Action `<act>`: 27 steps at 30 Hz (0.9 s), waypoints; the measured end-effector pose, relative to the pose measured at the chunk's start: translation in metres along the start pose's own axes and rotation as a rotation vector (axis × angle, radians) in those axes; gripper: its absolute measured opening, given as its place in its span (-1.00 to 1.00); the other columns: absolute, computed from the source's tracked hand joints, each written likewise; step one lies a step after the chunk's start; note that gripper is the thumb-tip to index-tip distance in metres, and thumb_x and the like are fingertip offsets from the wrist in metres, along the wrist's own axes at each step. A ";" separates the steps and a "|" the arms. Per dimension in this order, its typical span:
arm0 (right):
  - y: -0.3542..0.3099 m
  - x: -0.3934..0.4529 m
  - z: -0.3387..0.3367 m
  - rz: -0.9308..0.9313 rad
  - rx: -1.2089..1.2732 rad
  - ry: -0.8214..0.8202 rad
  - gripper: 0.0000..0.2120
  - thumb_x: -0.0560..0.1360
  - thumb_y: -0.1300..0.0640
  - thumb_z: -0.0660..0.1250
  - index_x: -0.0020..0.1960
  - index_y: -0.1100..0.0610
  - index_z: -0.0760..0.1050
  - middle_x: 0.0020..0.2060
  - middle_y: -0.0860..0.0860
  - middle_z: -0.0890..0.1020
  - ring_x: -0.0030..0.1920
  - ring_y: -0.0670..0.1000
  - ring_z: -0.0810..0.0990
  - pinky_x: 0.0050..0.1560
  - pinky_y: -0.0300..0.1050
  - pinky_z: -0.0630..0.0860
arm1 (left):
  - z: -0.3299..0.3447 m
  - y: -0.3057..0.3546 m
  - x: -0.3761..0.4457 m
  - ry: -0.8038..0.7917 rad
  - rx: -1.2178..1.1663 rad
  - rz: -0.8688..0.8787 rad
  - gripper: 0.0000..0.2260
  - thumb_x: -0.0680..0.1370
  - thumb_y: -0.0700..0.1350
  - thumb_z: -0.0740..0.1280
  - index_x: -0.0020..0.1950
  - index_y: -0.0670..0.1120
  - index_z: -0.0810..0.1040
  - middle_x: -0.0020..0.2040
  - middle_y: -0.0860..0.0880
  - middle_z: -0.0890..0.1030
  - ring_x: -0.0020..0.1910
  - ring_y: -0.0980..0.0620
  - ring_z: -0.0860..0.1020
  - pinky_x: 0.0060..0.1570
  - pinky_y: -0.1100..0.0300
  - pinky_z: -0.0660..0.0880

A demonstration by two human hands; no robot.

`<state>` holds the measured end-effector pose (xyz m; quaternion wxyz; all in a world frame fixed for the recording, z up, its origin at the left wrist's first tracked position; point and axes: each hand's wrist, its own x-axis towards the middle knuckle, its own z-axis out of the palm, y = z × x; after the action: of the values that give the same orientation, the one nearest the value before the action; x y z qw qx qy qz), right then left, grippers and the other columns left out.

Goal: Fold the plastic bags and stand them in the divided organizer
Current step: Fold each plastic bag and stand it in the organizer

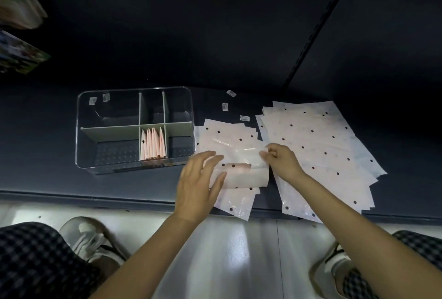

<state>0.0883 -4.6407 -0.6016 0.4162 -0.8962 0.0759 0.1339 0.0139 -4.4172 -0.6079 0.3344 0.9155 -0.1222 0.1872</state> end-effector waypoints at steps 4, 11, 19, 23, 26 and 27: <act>-0.002 0.021 0.012 0.035 -0.096 0.054 -0.78 0.54 0.12 0.30 -0.26 0.17 0.43 -0.40 -0.02 0.42 -0.30 0.00 0.37 -0.33 -0.21 0.28 | 0.011 -0.004 -0.014 -0.224 0.087 0.166 -0.69 0.53 -0.04 0.34 0.24 -0.13 0.55 0.30 -0.10 0.52 0.31 -0.10 0.46 0.27 -0.02 0.43; 0.006 0.039 0.024 0.093 -0.206 0.033 -0.81 0.53 0.15 0.27 -0.26 0.14 0.47 -0.37 -0.03 0.45 -0.23 0.03 0.44 -0.25 -0.18 0.30 | 0.035 -0.014 -0.042 -0.685 0.351 0.146 -0.38 0.63 0.20 -0.07 0.52 -0.07 -0.26 0.49 0.01 -0.31 0.46 0.05 -0.36 0.42 0.14 -0.39; 0.000 -0.005 0.038 -0.248 -0.424 0.303 -0.73 0.53 0.24 0.27 0.22 0.23 0.50 0.13 0.14 0.57 0.15 0.19 0.50 0.14 -0.01 0.45 | 0.039 -0.022 -0.046 -0.823 0.471 0.134 -0.33 0.58 0.29 -0.17 0.46 -0.09 -0.38 0.45 -0.04 -0.40 0.39 0.01 -0.46 0.37 0.11 -0.45; 0.018 -0.060 0.070 -0.708 -0.766 0.055 -0.57 0.51 0.06 0.35 0.31 0.24 0.47 0.28 0.12 0.52 0.31 0.13 0.48 0.30 0.14 0.40 | 0.041 -0.023 -0.046 -0.824 0.470 0.140 -0.32 0.57 0.30 -0.16 0.44 -0.08 -0.40 0.45 -0.05 -0.40 0.38 -0.01 -0.47 0.36 0.08 -0.48; 0.032 -0.079 0.078 -0.668 -0.921 -0.053 -0.42 0.53 -0.18 0.14 0.37 0.22 0.40 0.36 0.08 0.44 0.38 0.03 0.39 0.31 0.10 0.38 | 0.041 -0.027 -0.047 -0.810 0.455 0.152 -0.32 0.57 0.32 -0.15 0.44 -0.06 -0.41 0.46 -0.04 -0.39 0.41 -0.02 -0.44 0.38 0.09 -0.46; 0.035 -0.082 0.076 -0.620 -0.949 -0.063 -0.40 0.53 -0.20 0.08 0.36 0.21 0.41 0.36 0.08 0.44 0.37 0.02 0.40 0.30 0.09 0.39 | 0.041 -0.028 -0.047 -0.803 0.445 0.156 -0.31 0.56 0.32 -0.15 0.44 -0.05 -0.41 0.46 -0.04 -0.40 0.42 -0.02 -0.43 0.38 0.08 -0.46</act>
<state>-0.0116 -4.6031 -0.6490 -0.0105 -0.9609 -0.2717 0.0515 -0.0081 -4.4182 -0.6727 0.0408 0.9531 -0.2673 -0.1358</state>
